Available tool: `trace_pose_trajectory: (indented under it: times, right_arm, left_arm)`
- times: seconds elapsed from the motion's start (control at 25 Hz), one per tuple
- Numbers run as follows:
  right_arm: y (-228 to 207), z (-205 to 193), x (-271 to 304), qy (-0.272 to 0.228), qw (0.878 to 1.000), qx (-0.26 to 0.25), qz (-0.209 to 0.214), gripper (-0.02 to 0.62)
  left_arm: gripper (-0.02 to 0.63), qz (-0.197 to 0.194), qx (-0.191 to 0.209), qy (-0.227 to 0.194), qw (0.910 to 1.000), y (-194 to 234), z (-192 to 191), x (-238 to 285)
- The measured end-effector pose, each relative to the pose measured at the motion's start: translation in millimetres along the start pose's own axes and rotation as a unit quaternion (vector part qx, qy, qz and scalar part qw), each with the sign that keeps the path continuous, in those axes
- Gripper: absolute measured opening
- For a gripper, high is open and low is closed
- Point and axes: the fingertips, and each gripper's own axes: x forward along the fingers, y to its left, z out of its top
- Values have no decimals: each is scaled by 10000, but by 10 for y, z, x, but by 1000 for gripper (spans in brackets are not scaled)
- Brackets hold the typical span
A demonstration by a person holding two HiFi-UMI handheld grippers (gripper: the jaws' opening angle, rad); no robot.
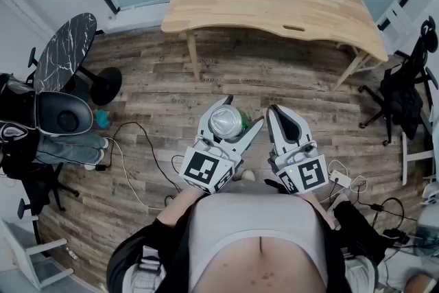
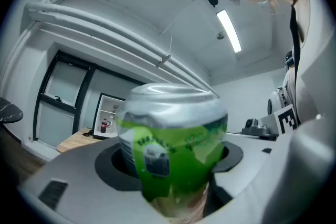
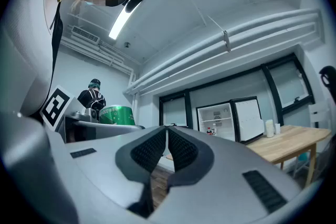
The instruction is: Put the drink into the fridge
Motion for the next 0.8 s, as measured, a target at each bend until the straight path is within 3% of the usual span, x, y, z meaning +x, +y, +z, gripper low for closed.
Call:
trace_pose_trajectory:
  times: [0.8]
  right_arm:
    - [126, -53, 78, 25, 10000, 77, -49, 38]
  left_arm:
    - [342, -25, -43, -99, 9999, 132, 13, -135]
